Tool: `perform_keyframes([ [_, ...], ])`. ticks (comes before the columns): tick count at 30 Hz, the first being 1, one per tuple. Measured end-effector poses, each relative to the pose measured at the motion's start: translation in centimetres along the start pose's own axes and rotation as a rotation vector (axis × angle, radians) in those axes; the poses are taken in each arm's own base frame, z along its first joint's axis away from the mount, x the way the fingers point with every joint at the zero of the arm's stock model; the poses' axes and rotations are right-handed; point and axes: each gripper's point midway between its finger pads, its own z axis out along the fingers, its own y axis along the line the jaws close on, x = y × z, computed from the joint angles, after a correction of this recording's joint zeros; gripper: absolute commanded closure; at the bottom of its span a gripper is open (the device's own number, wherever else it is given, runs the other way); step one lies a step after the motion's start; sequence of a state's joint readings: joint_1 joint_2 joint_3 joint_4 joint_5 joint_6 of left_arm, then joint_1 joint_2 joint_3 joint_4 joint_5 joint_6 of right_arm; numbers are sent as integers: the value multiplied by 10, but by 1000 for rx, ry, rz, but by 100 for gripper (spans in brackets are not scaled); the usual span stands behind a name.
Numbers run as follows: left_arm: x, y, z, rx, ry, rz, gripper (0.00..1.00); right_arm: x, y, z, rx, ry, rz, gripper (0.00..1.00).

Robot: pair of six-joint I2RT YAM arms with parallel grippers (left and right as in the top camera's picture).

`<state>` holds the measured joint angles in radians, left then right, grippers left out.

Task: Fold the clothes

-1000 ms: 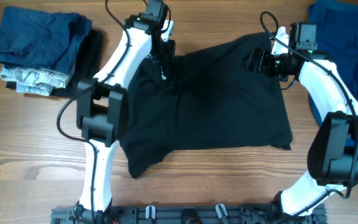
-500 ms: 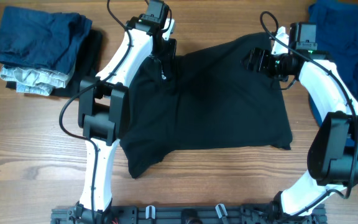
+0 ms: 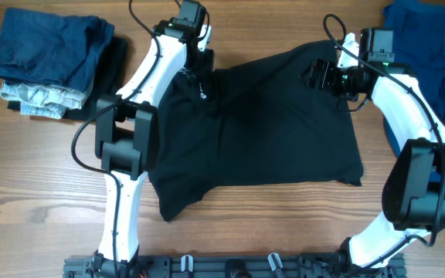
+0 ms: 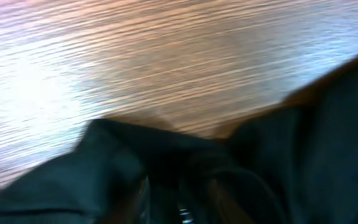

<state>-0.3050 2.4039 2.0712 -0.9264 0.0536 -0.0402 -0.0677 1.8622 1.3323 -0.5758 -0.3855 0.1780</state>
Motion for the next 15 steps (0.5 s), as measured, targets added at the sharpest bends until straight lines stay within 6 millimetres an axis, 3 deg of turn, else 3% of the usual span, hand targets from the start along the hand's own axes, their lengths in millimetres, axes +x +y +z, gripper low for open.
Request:
perform_keyframes([
  [7, 11, 20, -1, -84, 45, -9, 58, -2, 0, 0, -2, -9, -4, 0],
  [10, 14, 21, -1, -93, 55, -9, 68, -3, 0, 0, -2, -10, -4, 0],
  [14, 18, 24, -2, -106, 74, -5, 96, -3, 0, 0, -2, -10, -4, 0],
  [15, 18, 24, -2, -109, 73, -14, 96, -3, 0, 0, -2, -10, -4, 0],
])
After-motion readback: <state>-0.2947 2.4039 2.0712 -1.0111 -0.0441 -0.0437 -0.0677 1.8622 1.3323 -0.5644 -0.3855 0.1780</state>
